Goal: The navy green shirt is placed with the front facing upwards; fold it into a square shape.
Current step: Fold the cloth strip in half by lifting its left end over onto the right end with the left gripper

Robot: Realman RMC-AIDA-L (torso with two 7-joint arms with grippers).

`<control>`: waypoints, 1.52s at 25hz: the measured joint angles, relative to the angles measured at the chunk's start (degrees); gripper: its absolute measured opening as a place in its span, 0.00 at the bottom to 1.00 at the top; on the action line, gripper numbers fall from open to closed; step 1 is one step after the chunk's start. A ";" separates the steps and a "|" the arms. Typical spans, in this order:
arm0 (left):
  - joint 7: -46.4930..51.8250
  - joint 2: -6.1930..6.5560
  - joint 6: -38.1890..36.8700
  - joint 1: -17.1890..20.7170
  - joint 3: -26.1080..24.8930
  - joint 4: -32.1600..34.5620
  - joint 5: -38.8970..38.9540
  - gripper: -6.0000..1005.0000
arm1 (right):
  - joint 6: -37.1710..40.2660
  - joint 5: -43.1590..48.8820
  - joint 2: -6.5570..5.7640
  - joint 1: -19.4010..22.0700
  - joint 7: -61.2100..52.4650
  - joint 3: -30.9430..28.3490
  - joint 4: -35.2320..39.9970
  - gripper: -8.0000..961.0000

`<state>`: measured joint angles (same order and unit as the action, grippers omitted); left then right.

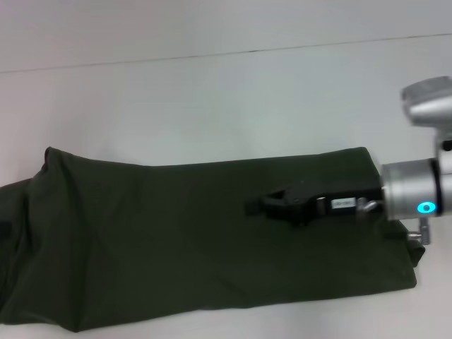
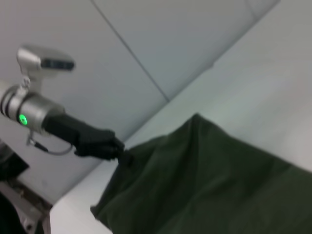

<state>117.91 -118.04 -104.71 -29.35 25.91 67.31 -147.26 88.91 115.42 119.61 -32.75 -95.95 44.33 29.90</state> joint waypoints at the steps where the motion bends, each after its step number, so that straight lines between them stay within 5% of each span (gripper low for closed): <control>1: 0.00 0.00 -0.07 0.00 0.00 0.00 0.00 0.02 | -0.97 -0.02 0.07 -0.68 -0.02 0.94 -0.68 0.24; 5: 0.07 0.04 -0.21 -0.21 0.01 0.09 0.06 0.02 | -4.86 -0.24 0.29 -3.78 -0.09 4.04 -3.72 0.07; 10: 0.35 0.04 -0.43 -0.93 0.00 0.11 0.11 0.02 | -10.43 -0.54 0.62 -8.10 -0.11 7.07 -7.65 0.03; 21: 1.70 0.05 -1.34 -1.64 0.12 0.19 3.23 0.02 | -24.38 -1.09 1.54 -18.09 1.21 10.92 -18.40 0.03; 38: 2.38 -1.11 -3.90 -3.16 0.56 1.22 7.27 0.02 | -31.53 -5.76 1.98 -24.16 8.64 10.71 -26.06 0.03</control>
<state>120.29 -119.15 -108.61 -32.51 26.48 68.54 -139.99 57.38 109.65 121.59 -56.91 -87.32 55.04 3.85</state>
